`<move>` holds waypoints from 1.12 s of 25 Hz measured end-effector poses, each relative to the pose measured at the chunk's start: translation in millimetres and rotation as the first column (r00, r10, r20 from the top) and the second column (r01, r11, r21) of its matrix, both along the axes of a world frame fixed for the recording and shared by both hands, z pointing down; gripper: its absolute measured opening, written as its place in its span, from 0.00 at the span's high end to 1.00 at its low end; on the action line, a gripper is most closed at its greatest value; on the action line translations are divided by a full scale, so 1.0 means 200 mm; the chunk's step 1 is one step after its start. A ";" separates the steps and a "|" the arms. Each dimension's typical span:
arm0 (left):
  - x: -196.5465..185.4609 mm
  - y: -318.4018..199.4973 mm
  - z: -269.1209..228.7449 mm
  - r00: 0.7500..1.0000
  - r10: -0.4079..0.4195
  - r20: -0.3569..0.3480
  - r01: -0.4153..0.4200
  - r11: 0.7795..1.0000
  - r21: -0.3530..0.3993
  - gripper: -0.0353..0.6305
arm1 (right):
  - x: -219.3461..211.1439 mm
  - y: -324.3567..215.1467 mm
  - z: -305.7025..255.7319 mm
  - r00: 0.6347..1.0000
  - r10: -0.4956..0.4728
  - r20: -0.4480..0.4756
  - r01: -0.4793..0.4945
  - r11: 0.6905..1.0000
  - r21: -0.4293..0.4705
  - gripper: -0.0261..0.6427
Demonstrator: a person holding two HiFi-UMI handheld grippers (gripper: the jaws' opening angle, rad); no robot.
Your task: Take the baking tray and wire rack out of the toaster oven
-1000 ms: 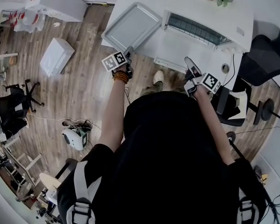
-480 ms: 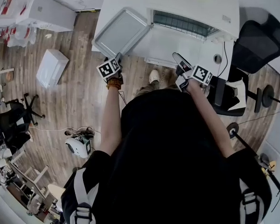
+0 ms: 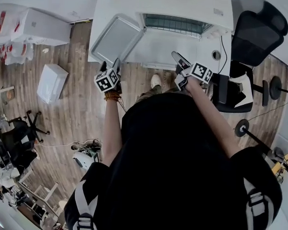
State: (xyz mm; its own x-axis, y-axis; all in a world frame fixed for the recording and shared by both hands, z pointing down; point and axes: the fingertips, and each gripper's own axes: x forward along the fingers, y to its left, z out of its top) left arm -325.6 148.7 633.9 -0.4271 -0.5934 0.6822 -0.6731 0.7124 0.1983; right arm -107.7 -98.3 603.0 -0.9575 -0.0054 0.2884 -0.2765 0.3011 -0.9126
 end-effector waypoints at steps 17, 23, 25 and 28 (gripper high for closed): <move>0.18 -0.14 -0.17 0.995 0.089 0.042 -0.095 0.985 0.148 0.62 | -0.16 -0.40 0.17 0.983 0.183 -0.035 -0.185 0.980 -0.075 0.68; 0.21 -0.39 -0.33 0.979 0.187 0.079 -0.200 0.951 0.234 0.65 | -0.20 -0.48 0.23 0.972 0.229 -0.059 -0.233 0.968 -0.096 0.68; 0.22 -0.45 -0.39 0.976 0.201 0.084 -0.216 0.939 0.268 0.66 | -0.22 -0.49 0.24 0.972 0.226 -0.065 -0.231 0.968 -0.096 0.68; 0.25 -0.52 -0.45 0.974 0.213 0.077 -0.226 0.921 0.317 0.68 | -0.24 -0.52 0.25 0.968 0.241 -0.073 -0.248 0.963 -0.104 0.68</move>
